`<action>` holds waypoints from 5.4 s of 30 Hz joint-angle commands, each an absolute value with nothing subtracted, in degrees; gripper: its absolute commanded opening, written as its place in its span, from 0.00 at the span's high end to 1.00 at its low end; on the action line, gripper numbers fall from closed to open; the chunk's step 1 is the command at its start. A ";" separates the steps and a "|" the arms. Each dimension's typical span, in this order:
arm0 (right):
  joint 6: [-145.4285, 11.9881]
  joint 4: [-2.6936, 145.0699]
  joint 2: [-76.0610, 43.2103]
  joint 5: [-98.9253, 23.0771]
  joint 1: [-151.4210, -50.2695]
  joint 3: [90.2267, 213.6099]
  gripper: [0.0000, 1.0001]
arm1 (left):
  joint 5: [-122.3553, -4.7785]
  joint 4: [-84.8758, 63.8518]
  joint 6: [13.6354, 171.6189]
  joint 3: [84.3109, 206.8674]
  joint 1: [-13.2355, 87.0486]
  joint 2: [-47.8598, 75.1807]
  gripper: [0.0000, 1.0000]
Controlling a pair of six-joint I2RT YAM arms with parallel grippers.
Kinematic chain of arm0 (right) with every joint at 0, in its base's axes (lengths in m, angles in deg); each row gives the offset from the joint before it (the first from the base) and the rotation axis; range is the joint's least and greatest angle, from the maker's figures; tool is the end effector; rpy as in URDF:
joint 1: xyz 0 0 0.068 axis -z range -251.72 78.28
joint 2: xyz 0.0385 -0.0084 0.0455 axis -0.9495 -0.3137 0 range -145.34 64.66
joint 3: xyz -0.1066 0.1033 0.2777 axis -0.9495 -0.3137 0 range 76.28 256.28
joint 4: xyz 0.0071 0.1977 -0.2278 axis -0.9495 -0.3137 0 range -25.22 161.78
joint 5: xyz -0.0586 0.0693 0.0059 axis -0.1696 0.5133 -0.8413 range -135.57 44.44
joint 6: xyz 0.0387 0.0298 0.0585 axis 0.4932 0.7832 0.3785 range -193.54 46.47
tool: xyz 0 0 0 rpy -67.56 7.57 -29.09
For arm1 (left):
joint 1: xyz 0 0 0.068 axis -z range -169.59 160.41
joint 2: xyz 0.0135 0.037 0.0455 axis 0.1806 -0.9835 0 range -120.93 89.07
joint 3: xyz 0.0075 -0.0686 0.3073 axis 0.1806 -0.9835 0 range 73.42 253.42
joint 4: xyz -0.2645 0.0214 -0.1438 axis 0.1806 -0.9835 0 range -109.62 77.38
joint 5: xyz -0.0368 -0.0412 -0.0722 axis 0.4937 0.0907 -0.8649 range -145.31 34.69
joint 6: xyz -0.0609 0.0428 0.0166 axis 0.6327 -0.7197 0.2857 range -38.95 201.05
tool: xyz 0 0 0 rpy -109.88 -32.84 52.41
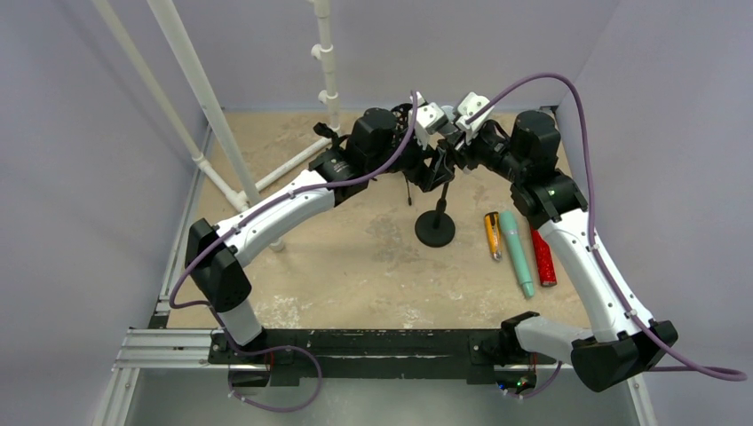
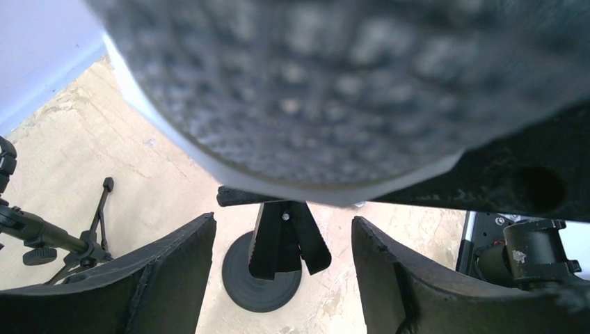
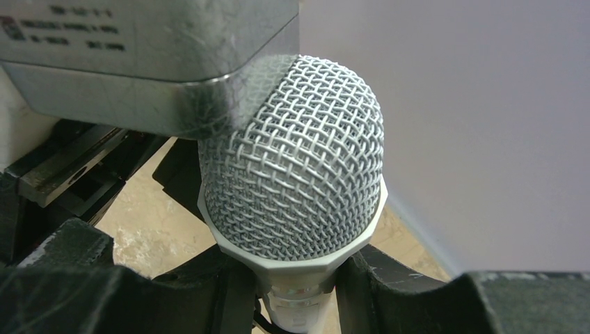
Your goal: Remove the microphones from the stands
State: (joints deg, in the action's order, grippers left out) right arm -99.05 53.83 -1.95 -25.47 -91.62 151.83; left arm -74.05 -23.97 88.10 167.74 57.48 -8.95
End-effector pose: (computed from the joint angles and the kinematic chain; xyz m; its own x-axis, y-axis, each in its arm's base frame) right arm 0.2800 0.1249 0.4784 0.1421 -0.3788 -0.9145 -0.6400 0.6696 -0.3769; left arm 0.3146 -0.3687 0.4241 -0.2866 0.1374 -0.9481 0.8762 0.4379 -0.2014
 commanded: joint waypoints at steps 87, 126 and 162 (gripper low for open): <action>-91.79 57.12 -0.17 -27.89 -89.80 146.73 1.00 | -75.18 -18.87 89.86 163.44 58.57 -6.41 1.00; -85.24 55.32 -0.29 -31.76 -84.71 146.84 1.00 | -70.57 -23.68 76.30 162.23 58.92 -2.46 1.00; -85.33 53.45 -0.16 -31.51 -79.35 149.36 1.00 | -68.87 -24.81 76.02 163.46 58.94 -2.38 1.00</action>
State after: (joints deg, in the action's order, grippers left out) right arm -84.39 52.69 -2.28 -29.90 -80.17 147.68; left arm -69.76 -24.98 77.34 160.73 59.07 -4.40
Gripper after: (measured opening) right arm 0.368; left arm 0.407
